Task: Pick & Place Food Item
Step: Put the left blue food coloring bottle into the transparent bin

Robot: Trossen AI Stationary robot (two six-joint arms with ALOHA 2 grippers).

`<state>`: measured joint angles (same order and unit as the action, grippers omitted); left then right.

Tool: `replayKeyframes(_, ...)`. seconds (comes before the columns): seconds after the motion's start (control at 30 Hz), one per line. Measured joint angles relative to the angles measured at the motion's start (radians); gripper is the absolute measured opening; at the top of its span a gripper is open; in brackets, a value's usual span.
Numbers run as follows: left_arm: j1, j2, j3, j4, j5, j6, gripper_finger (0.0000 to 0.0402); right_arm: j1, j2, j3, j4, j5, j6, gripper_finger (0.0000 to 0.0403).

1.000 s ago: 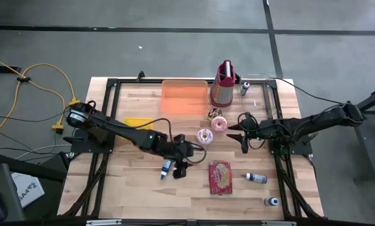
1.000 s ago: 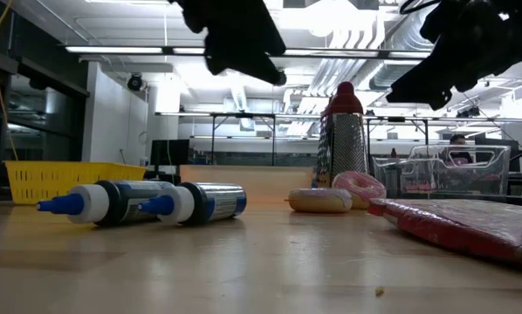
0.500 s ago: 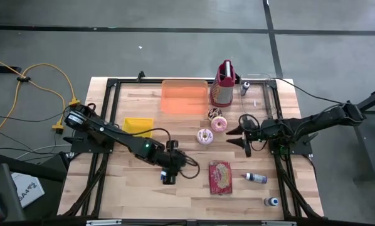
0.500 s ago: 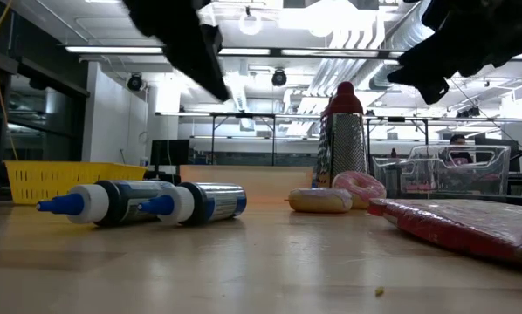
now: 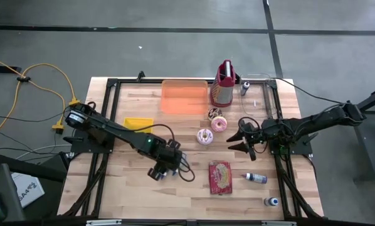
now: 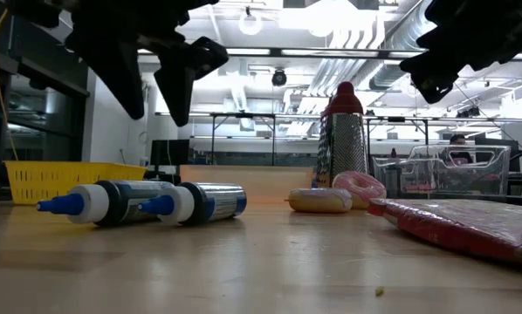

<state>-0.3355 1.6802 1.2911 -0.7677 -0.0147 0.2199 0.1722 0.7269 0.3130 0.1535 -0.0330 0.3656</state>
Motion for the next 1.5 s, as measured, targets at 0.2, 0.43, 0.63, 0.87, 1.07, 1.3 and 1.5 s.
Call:
replayKeyframes(0.2, 0.000, 0.000, 0.000, -0.010, 0.000, 0.122, 0.0205, 0.000, 0.000, 0.000, -0.007, 0.000, 0.000, 0.0152)
replayKeyframes(0.43, -0.003, 0.000, 0.000, -0.018, -0.001, 0.204, 0.0205, 0.000, 0.000, 0.000, -0.017, 0.000, 0.000, 0.0152)
replayKeyframes(0.63, -0.024, 0.000, 0.000, -0.017, -0.001, 0.340, 0.0205, 0.000, 0.000, 0.000, -0.016, 0.000, 0.000, 0.0152)
replayKeyframes(0.87, -0.056, 0.000, 0.000, -0.006, 0.017, 0.397, 0.0205, 0.000, 0.000, 0.000, -0.016, 0.000, 0.000, 0.0152)
replayKeyframes(1.07, -0.090, 0.000, 0.000, -0.007, 0.136, 0.504, 0.0205, 0.000, 0.000, 0.000, -0.016, 0.000, 0.000, 0.0152)
replayKeyframes(1.3, -0.099, -0.006, 0.000, -0.066, 0.205, 0.687, 0.0205, 0.000, 0.000, 0.000, -0.015, 0.000, 0.000, 0.0152)
replayKeyframes(1.5, -0.099, -0.006, 0.000, -0.127, 0.203, 0.767, 0.0205, 0.000, 0.000, 0.000, -0.015, 0.000, 0.000, 0.0152)
